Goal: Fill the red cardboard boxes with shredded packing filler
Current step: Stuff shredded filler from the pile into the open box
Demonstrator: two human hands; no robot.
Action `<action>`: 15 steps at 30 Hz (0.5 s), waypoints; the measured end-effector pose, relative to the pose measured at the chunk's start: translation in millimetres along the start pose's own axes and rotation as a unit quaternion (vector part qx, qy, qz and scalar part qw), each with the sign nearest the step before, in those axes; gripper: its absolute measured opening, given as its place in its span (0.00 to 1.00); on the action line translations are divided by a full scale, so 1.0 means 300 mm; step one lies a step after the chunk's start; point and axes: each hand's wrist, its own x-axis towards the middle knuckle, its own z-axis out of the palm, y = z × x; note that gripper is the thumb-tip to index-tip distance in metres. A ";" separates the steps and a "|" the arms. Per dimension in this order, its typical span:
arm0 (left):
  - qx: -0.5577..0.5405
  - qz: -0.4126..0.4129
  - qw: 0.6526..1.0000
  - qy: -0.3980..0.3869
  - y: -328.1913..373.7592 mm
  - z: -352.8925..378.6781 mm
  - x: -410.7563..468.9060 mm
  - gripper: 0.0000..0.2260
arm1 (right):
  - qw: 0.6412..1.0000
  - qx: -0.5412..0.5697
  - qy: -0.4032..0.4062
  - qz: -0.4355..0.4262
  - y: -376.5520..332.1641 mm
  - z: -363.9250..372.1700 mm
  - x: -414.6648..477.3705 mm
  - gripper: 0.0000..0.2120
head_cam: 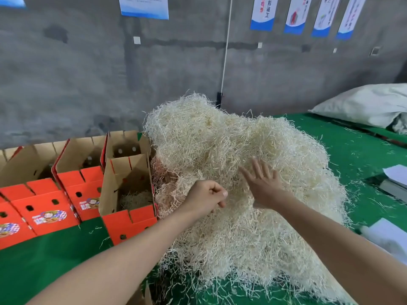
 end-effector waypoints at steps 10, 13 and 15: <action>-0.145 -0.123 0.979 0.071 -0.039 -0.021 0.205 0.32 | 0.972 0.228 0.048 -0.017 -0.099 -0.057 0.173 0.13; -0.272 -0.232 0.932 0.064 -0.048 -0.005 0.265 0.27 | 0.947 0.269 0.035 -0.170 -0.199 -0.088 0.107 0.12; -0.300 -0.279 0.909 0.077 -0.078 0.006 0.289 0.11 | 0.954 0.217 -0.002 -0.207 -0.209 -0.109 0.071 0.12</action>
